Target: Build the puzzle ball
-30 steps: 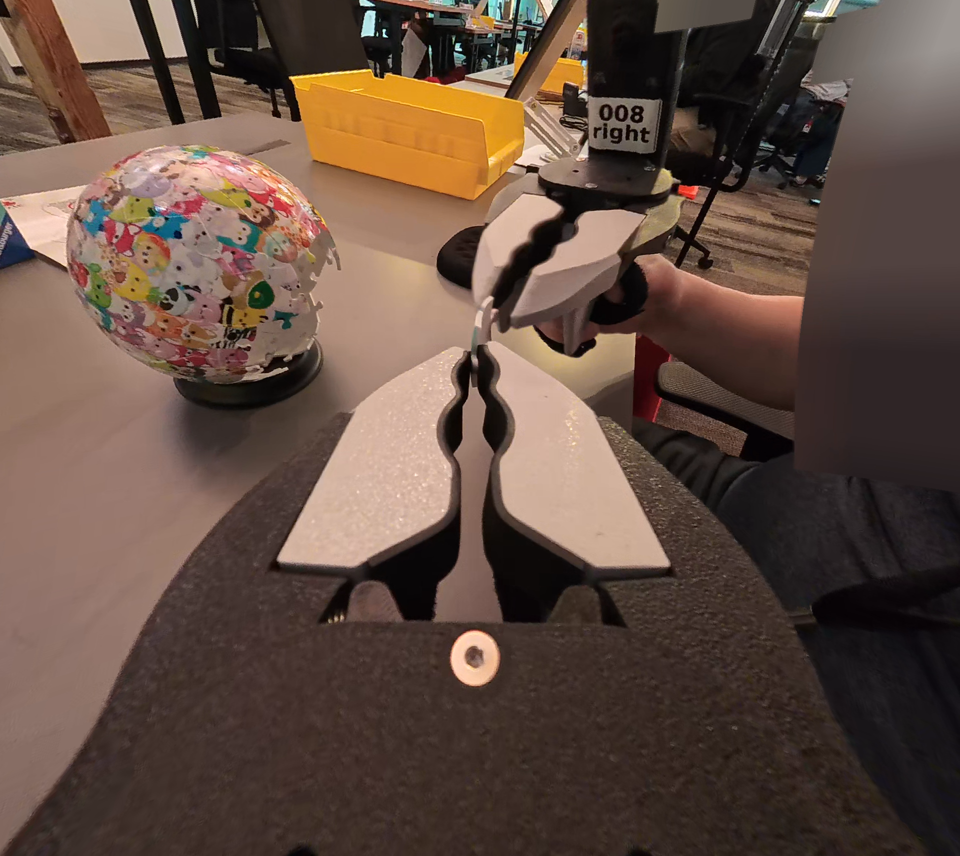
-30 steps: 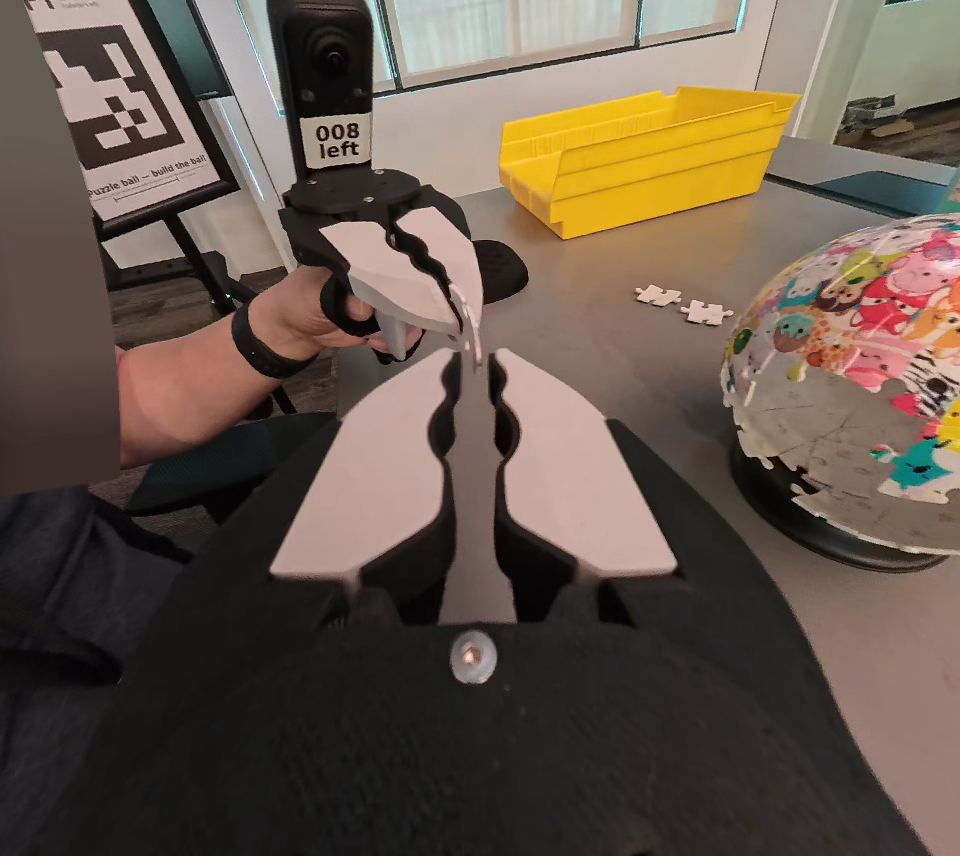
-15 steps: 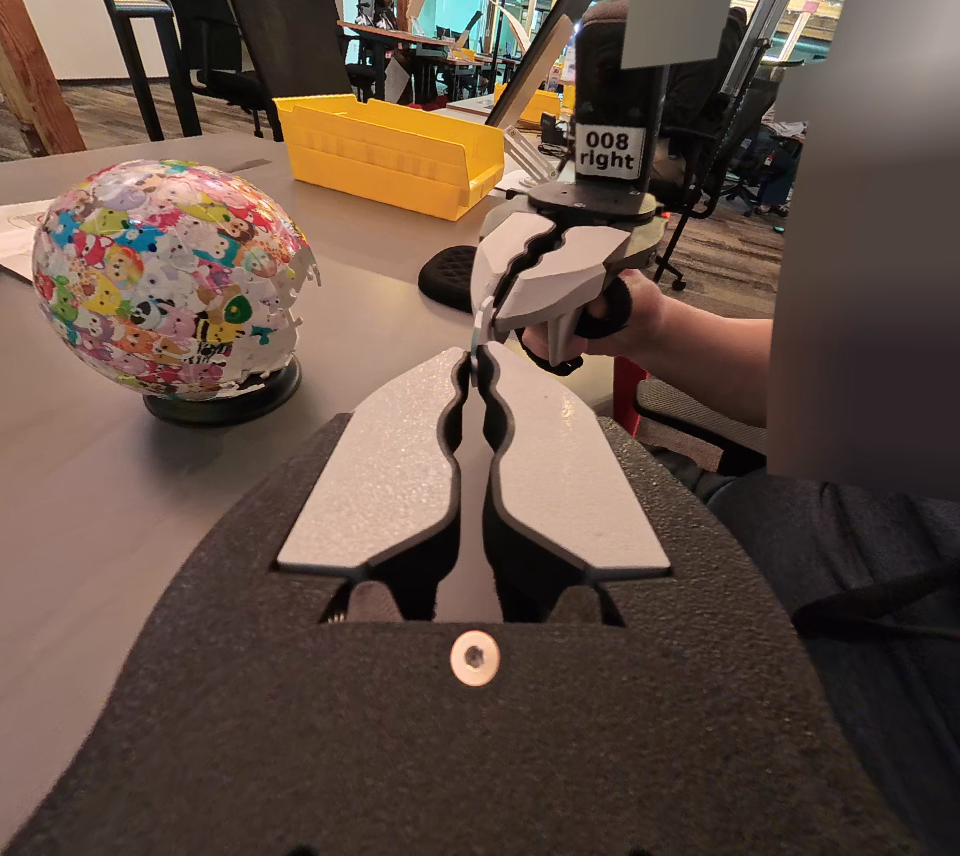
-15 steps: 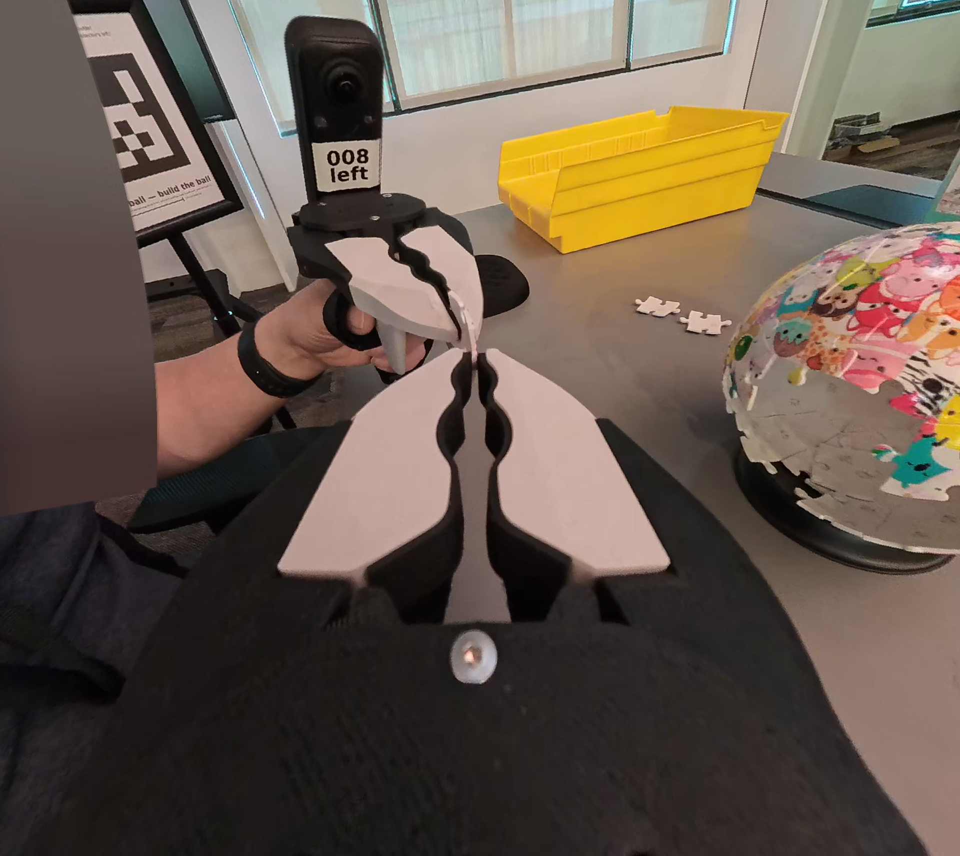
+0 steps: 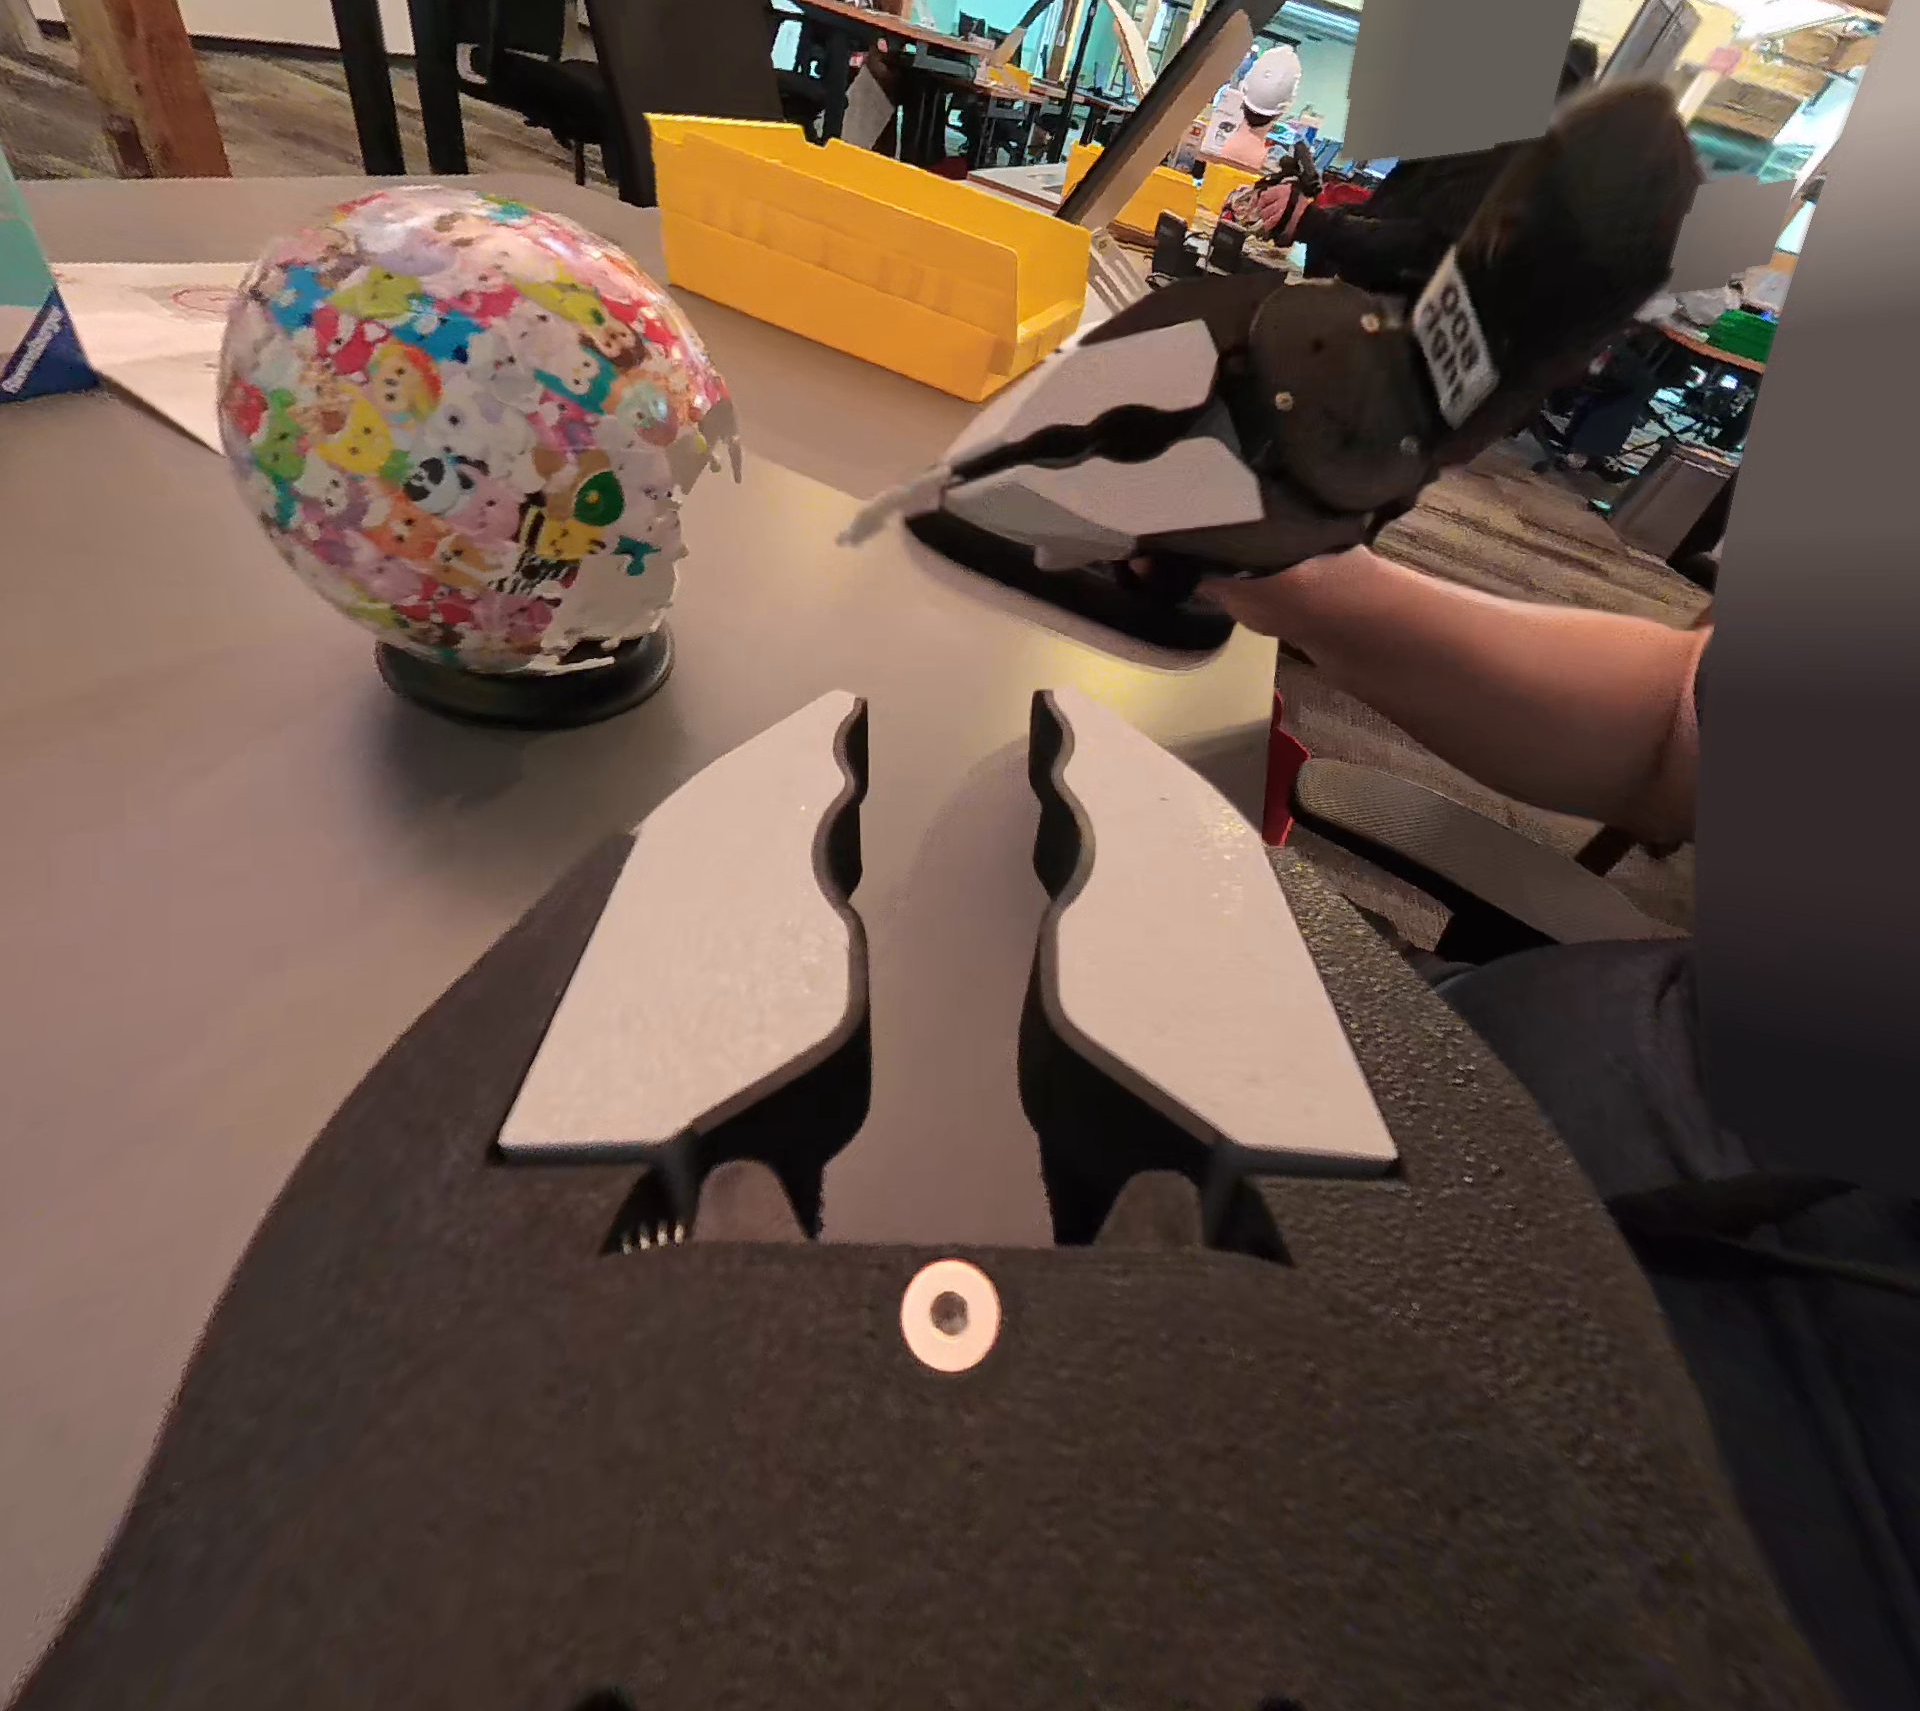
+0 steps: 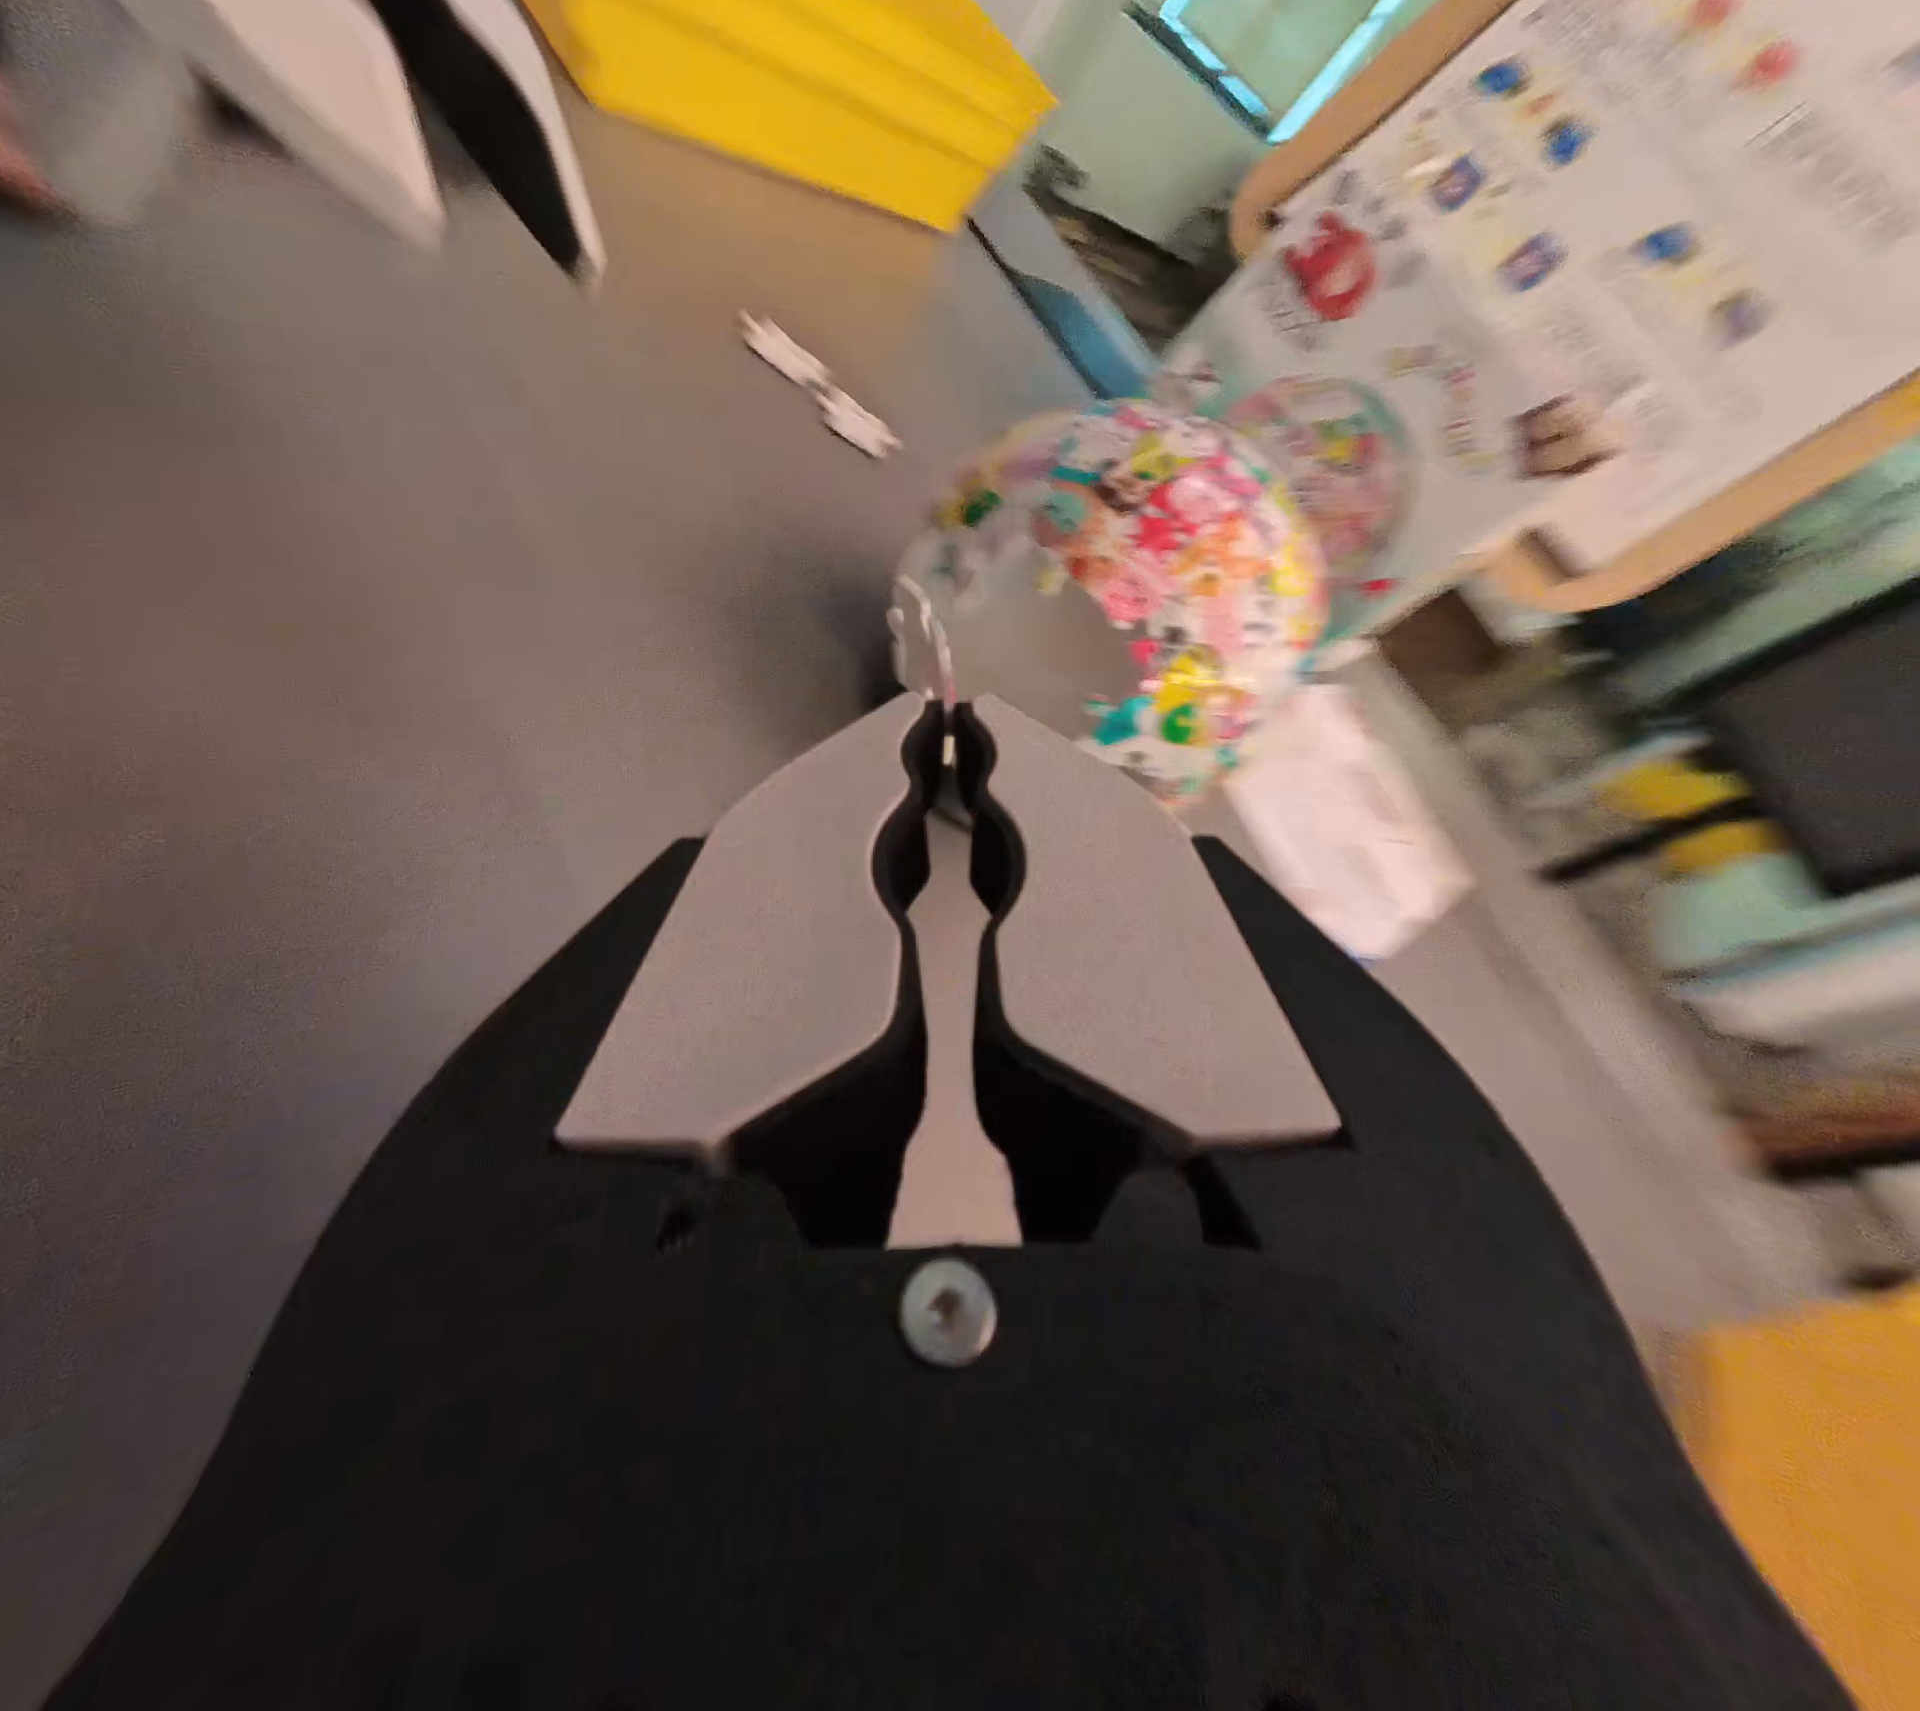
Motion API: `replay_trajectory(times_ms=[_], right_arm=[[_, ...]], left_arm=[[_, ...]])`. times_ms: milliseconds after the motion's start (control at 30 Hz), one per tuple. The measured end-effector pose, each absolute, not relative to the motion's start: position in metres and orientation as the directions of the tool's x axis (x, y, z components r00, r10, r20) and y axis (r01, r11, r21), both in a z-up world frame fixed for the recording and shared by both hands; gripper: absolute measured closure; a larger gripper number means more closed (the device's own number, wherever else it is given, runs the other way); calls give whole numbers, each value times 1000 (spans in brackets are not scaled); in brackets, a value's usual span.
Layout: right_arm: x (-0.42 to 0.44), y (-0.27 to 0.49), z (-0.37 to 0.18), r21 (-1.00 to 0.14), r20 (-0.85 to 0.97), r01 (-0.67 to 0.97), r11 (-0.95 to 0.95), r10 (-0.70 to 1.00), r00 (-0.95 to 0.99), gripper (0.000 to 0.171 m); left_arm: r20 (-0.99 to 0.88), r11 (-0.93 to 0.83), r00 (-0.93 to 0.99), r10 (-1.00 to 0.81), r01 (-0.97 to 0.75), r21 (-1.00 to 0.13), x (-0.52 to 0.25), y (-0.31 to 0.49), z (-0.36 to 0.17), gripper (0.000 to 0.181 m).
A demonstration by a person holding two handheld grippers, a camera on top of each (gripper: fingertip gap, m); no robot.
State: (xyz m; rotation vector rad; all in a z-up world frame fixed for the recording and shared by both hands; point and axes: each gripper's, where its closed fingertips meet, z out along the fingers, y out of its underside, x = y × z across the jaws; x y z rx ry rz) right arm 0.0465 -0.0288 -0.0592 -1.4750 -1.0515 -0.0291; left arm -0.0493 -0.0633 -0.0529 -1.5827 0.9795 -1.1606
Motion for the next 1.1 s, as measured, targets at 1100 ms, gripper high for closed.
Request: replay_trajectory(times_ms=[1100], right_arm=[[36,72,-123,-85,937,992,93,346,48,168]], left_arm=[[258,-271,235,-937,-25,-962,-86,-67,-53,158]])
